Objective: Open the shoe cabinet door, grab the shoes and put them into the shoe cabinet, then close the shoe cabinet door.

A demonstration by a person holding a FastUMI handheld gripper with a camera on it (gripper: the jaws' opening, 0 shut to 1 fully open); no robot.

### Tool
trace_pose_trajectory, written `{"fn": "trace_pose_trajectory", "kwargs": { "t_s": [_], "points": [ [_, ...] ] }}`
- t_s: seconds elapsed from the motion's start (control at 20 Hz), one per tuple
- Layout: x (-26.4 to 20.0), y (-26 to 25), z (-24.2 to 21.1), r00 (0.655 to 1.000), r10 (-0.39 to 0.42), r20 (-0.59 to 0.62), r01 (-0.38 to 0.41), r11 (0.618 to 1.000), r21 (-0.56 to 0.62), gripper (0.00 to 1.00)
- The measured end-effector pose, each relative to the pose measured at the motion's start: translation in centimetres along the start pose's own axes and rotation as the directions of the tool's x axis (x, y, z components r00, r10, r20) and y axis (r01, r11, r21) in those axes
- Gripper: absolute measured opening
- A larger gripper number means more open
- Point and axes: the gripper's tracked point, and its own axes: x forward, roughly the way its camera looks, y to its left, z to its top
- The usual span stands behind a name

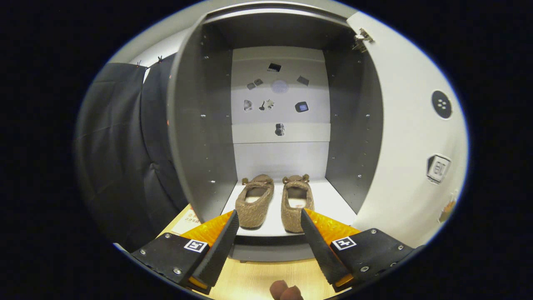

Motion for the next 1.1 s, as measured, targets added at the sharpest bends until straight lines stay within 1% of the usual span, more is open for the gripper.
{"fn": "trace_pose_trajectory", "kwargs": {
  "t_s": [0.25,0.45,0.65,0.75,0.85,1.1],
  "points": [
    [-8.0,0.2,-1.8,1.000,-0.023,-0.002,0.023,0.999,0.030,0.93],
    [-12.8,-0.7,-2.1,1.000,-0.027,0.013,0.027,0.998,0.054,0.94],
    [-17.2,-1.9,-2.9,0.999,0.001,0.034,-0.003,0.997,0.075,0.94],
    [-19.3,-3.4,-3.3,0.999,0.023,0.044,-0.025,0.998,0.060,0.94],
    [-21.6,-5.6,-4.2,0.999,0.041,0.028,-0.042,0.998,0.046,0.93],
    [-26.2,-11.8,-5.8,0.994,0.101,0.037,-0.104,0.991,0.081,0.94]
  ]
}}
